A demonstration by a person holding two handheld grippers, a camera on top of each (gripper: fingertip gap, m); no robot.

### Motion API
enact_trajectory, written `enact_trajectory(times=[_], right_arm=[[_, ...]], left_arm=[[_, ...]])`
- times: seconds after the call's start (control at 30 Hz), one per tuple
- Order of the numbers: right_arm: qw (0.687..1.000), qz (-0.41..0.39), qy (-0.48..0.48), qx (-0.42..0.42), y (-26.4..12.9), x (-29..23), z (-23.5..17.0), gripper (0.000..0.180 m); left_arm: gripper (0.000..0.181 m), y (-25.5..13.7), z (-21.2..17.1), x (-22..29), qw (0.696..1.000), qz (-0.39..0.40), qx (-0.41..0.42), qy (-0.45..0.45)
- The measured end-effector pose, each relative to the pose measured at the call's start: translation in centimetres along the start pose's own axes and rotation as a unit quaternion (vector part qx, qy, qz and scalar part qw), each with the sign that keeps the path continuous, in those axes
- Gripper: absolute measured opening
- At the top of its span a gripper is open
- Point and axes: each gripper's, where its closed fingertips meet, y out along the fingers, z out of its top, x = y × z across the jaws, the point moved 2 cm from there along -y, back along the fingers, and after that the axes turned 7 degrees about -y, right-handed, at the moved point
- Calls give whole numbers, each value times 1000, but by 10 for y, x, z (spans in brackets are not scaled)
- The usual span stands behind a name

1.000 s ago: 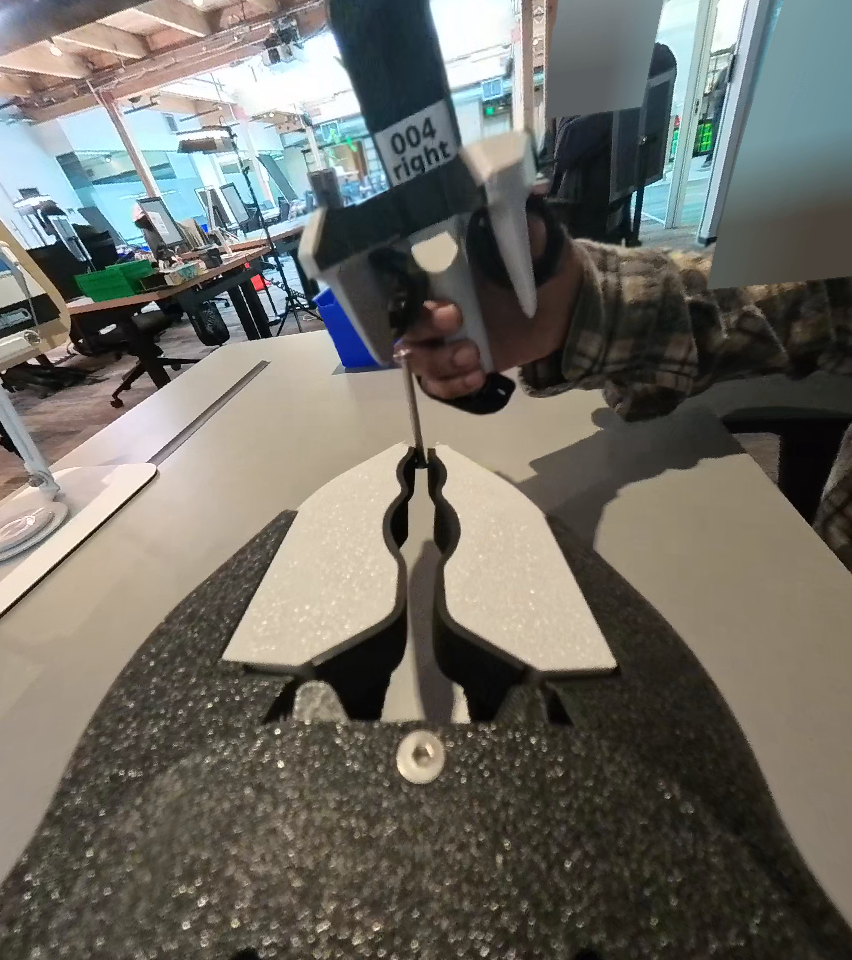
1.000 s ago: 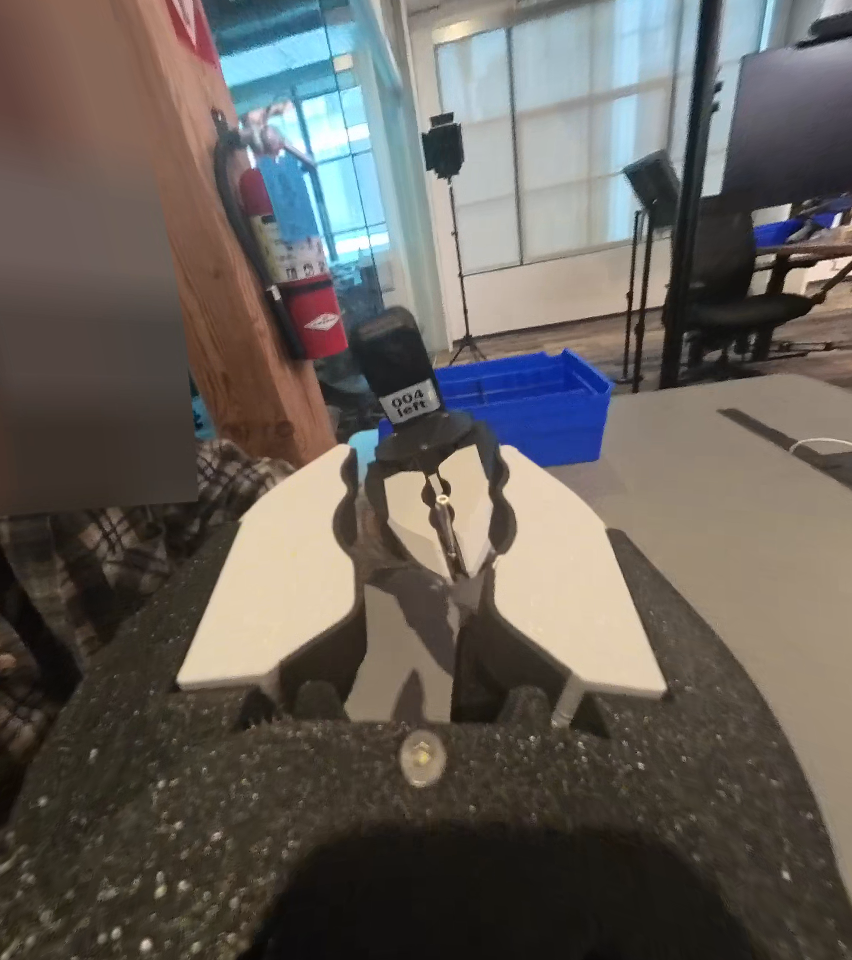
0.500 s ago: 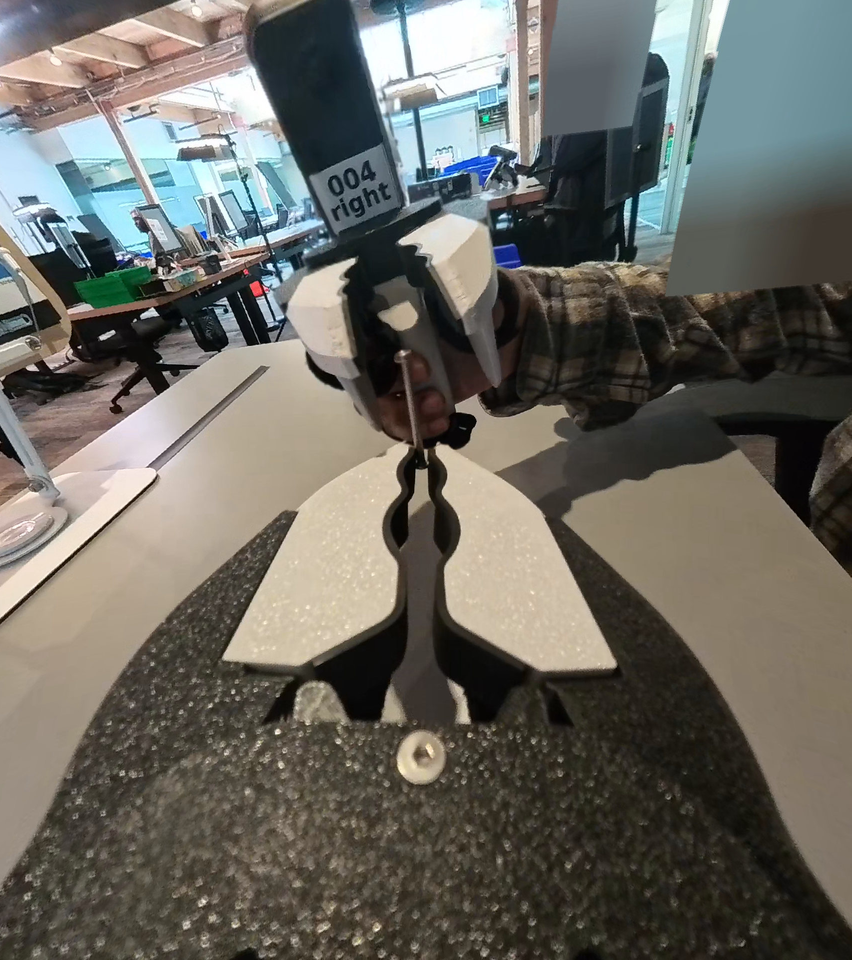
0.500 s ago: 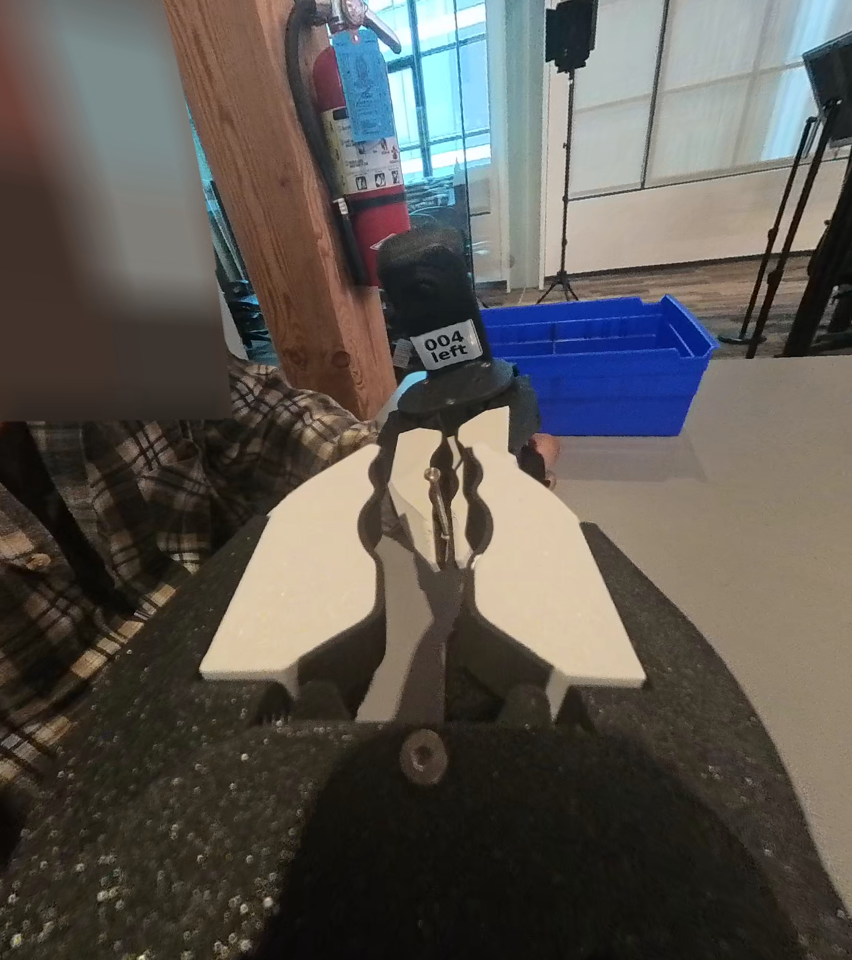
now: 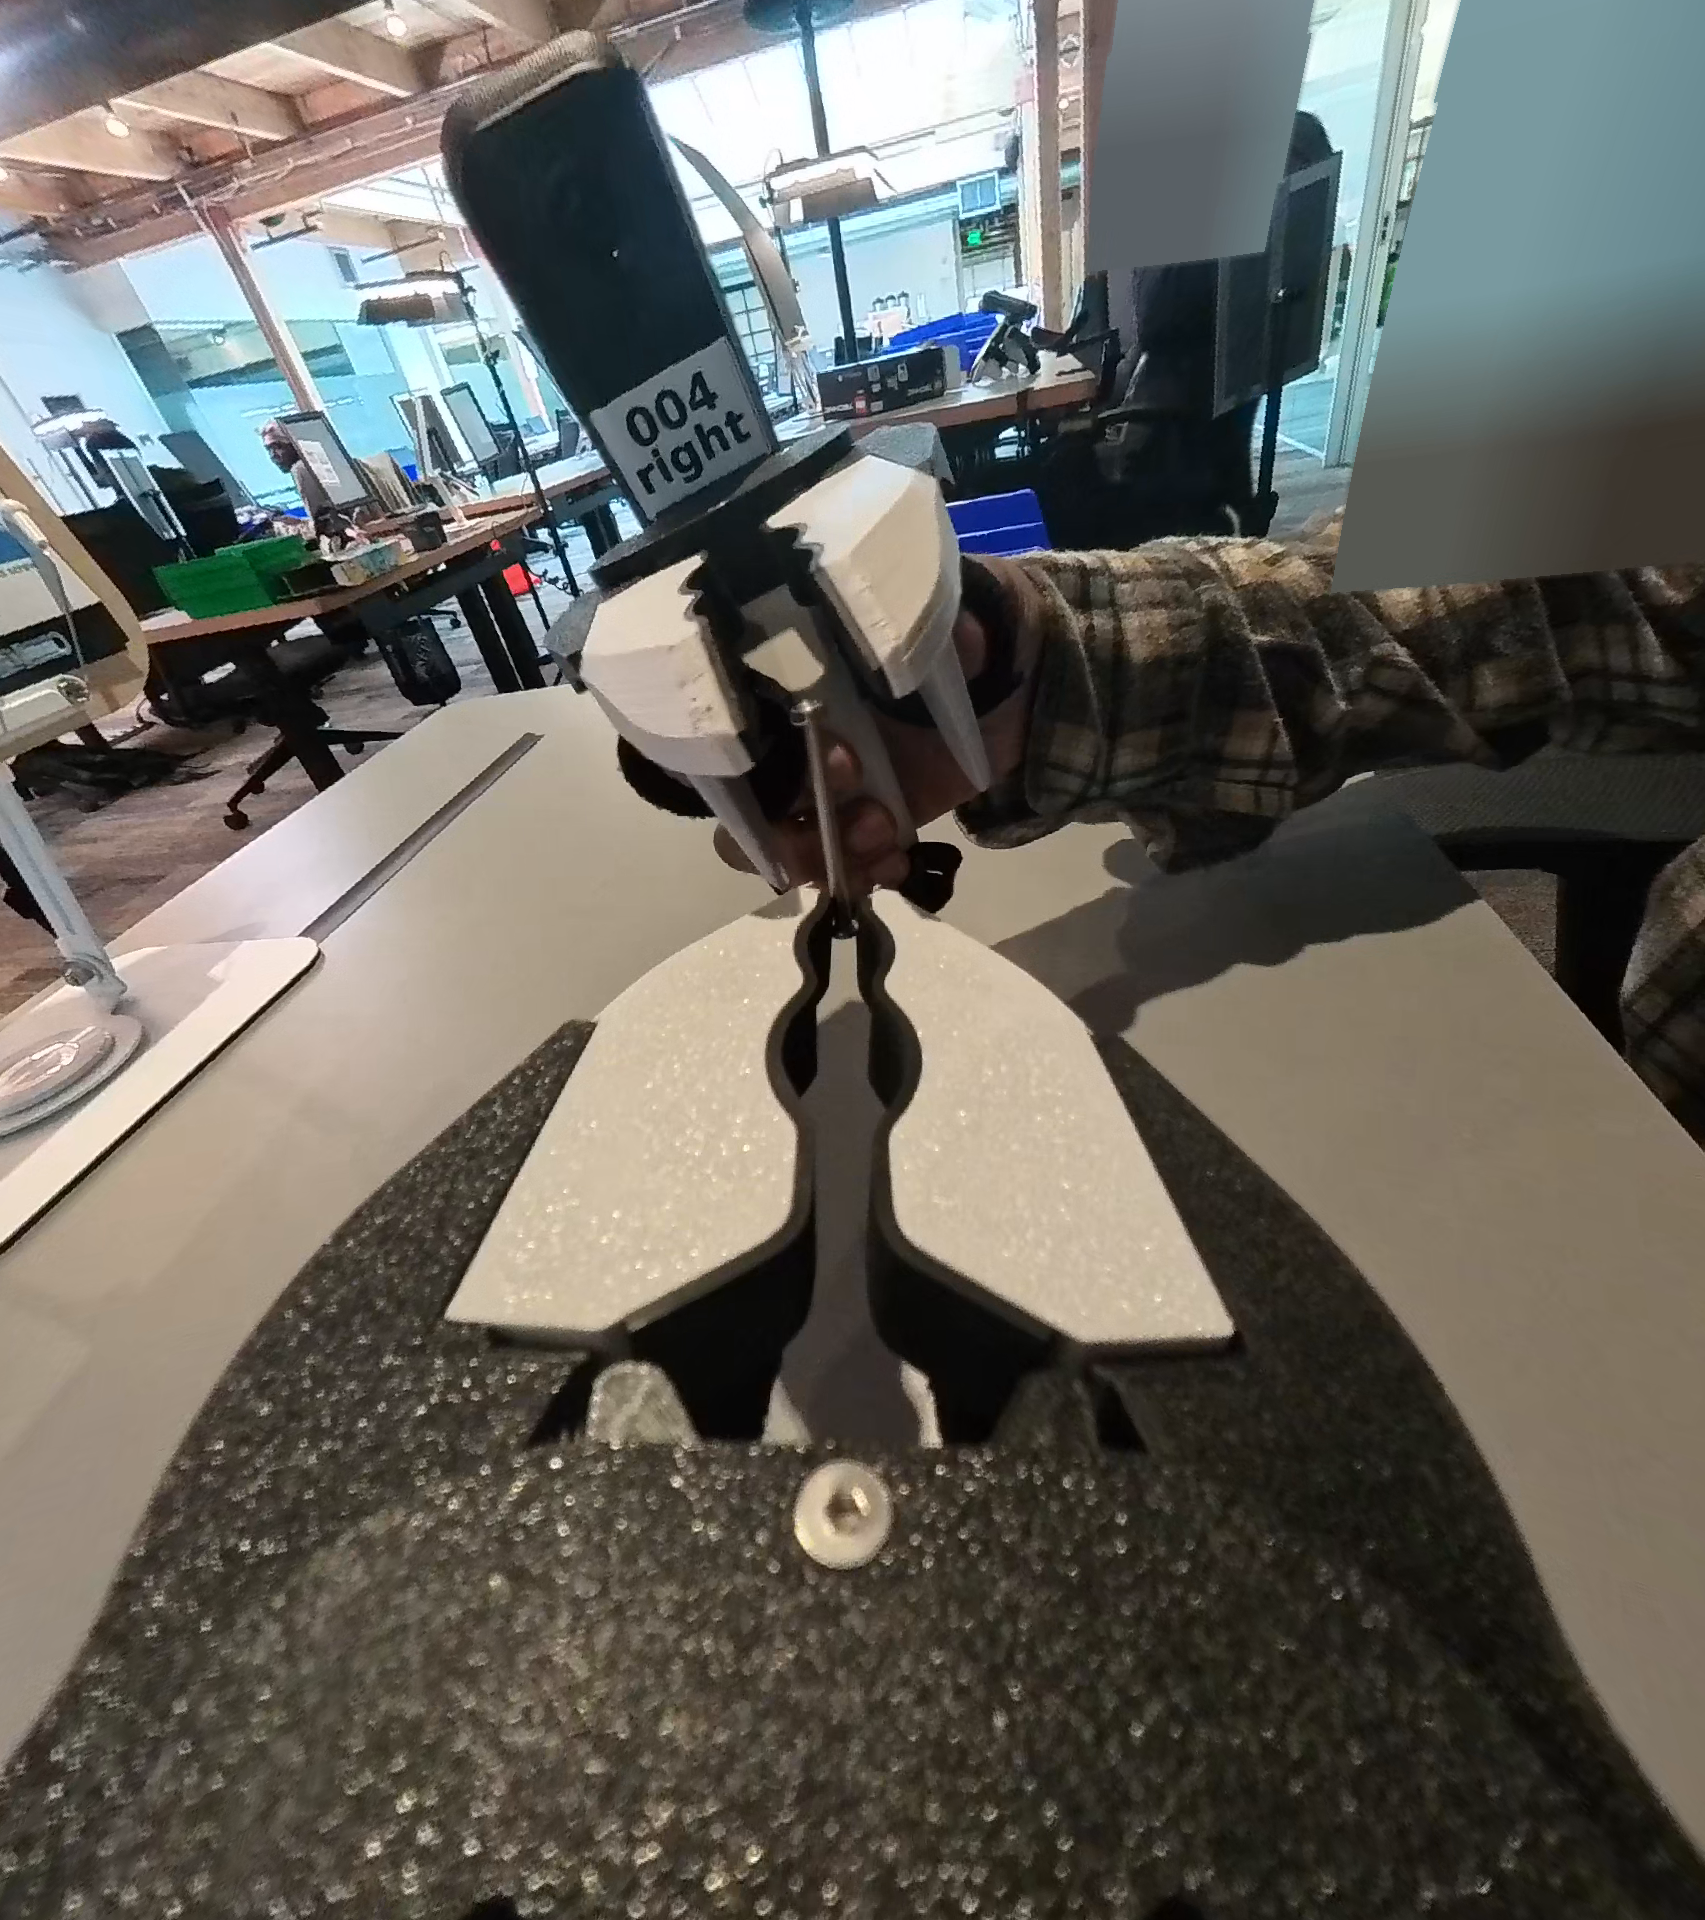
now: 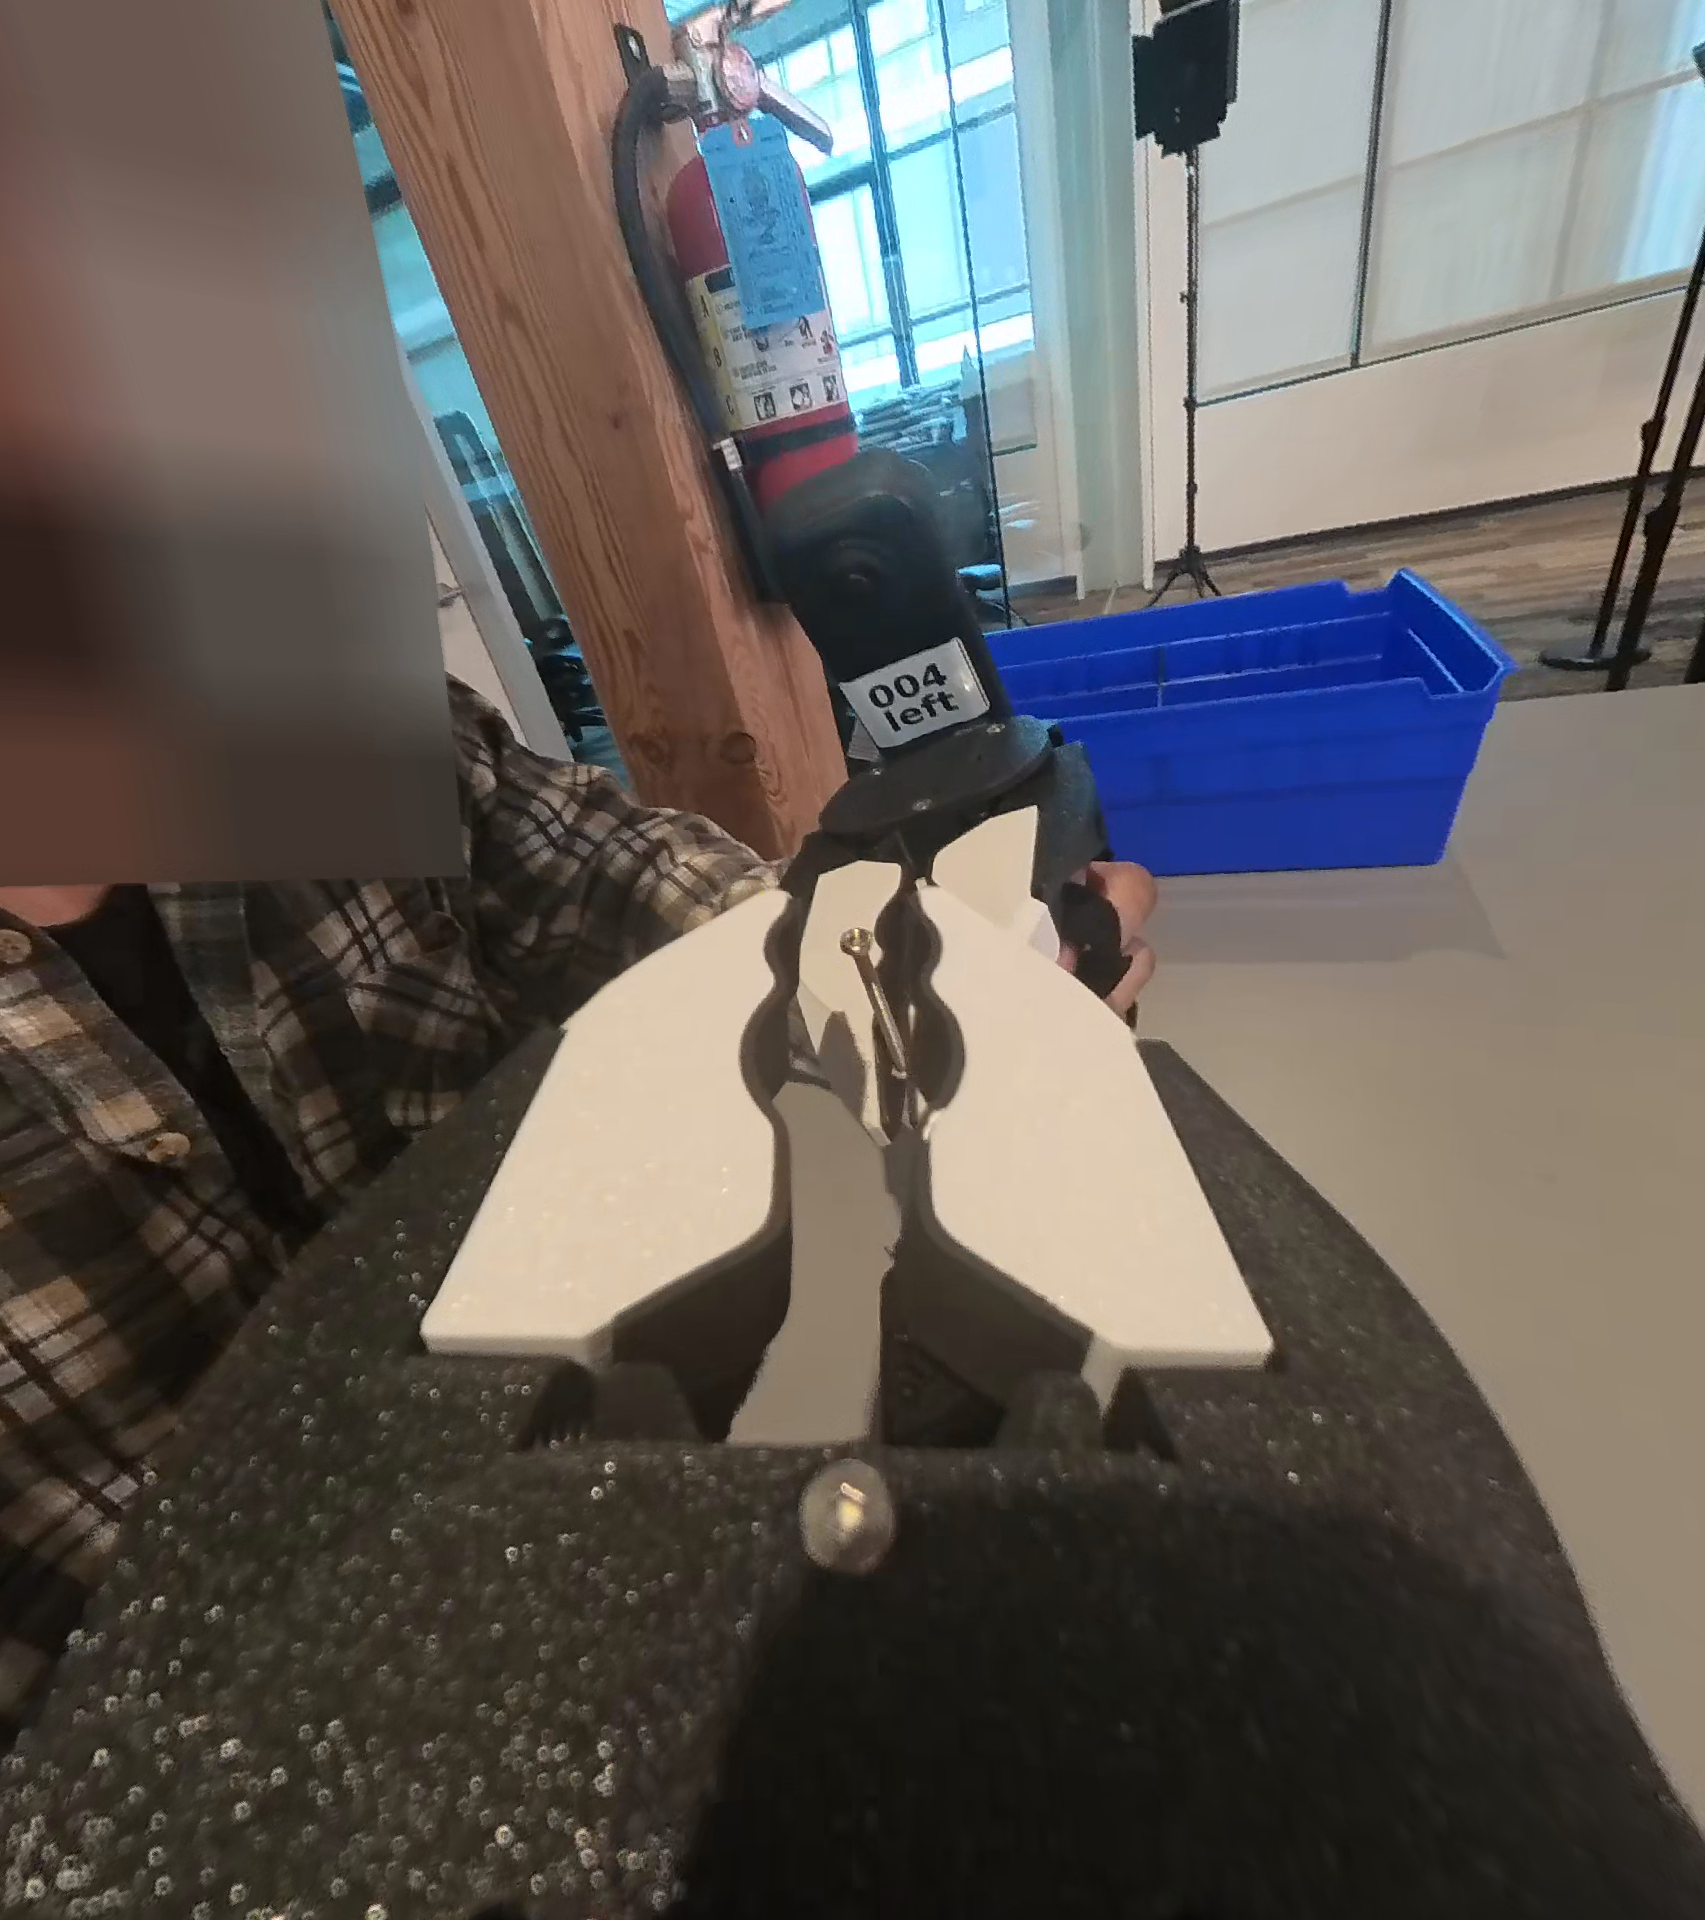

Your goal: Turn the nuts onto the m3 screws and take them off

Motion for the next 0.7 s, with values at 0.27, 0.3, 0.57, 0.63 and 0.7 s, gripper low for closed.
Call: enact_trajectory(times=[0.27, 0.3, 0.57, 0.63, 0.7], right_arm=[[1000, 4, 8, 2, 1, 0, -1, 12], [1000, 4, 9, 1, 1, 0, -1, 12], [1000, 4, 13, -1, 1, 1, -2, 10], [1000, 4, 14, -2, 1, 1, -3, 8], [1000, 2, 13, -3, 1, 1, -3, 6]], left_arm=[[4, 0, 0, 0, 1000, 1, -1, 0], [4, 0, 0, 0, 1000, 1, 0, 0], [4, 0, 0, 0, 1000, 1, 1, 1], [4, -1, 1, 0, 1000, 2, 2, 0], [4, -1, 1, -1, 1000, 2, 2, 1]])
